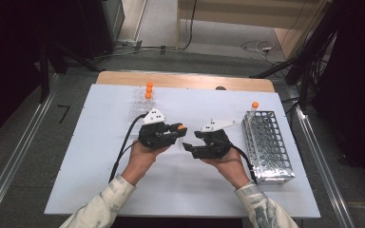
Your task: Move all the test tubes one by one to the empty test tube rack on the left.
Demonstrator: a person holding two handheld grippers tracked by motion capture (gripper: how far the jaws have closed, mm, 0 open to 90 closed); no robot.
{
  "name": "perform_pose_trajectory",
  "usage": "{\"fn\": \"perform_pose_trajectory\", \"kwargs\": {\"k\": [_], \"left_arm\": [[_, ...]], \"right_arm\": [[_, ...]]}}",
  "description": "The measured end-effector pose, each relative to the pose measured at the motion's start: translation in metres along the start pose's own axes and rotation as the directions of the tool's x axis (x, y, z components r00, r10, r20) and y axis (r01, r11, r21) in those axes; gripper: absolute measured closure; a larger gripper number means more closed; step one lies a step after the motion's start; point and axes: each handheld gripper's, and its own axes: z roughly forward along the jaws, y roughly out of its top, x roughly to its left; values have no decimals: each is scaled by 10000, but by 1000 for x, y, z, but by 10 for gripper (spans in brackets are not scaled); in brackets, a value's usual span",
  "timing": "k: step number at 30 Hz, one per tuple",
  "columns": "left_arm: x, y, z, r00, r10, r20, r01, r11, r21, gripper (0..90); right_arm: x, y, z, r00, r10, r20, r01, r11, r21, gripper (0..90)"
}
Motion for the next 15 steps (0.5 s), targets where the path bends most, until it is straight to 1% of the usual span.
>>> {"fn": "perform_pose_trajectory", "kwargs": {"k": [2,3,6,9,11,13,15], "left_arm": [[6,4,-2,9998,-136,-151,136,9999,-37,703],[8,6,-3,9996,-214,-201,212,9998,-63,703],[14,12,-7,9990,-196,-413,192,9998,-96,703],[19,18,-9,9976,-164,-673,156,9998,-124,703],[23,23,-10,9965,-208,-804,194,9997,-178,703],[26,28,-12,9953,-248,-936,227,9994,-242,703],[29,31,-14,9939,-245,-1076,213,9993,-308,703]], "right_arm": [[-1,-1,-4,10000,58,70,-59,10000,43,276],[-1,-3,-5,9999,15,160,-16,10000,41,266],[-1,-6,-9,9996,-37,289,36,10000,17,248],[-3,-10,-9,9993,-33,364,30,10000,79,230],[-5,-12,-8,9989,42,458,-52,9997,228,218],[-7,-14,-7,9987,159,480,-171,9995,250,217],[-9,-15,-7,9984,170,530,-184,9995,261,208]]}}
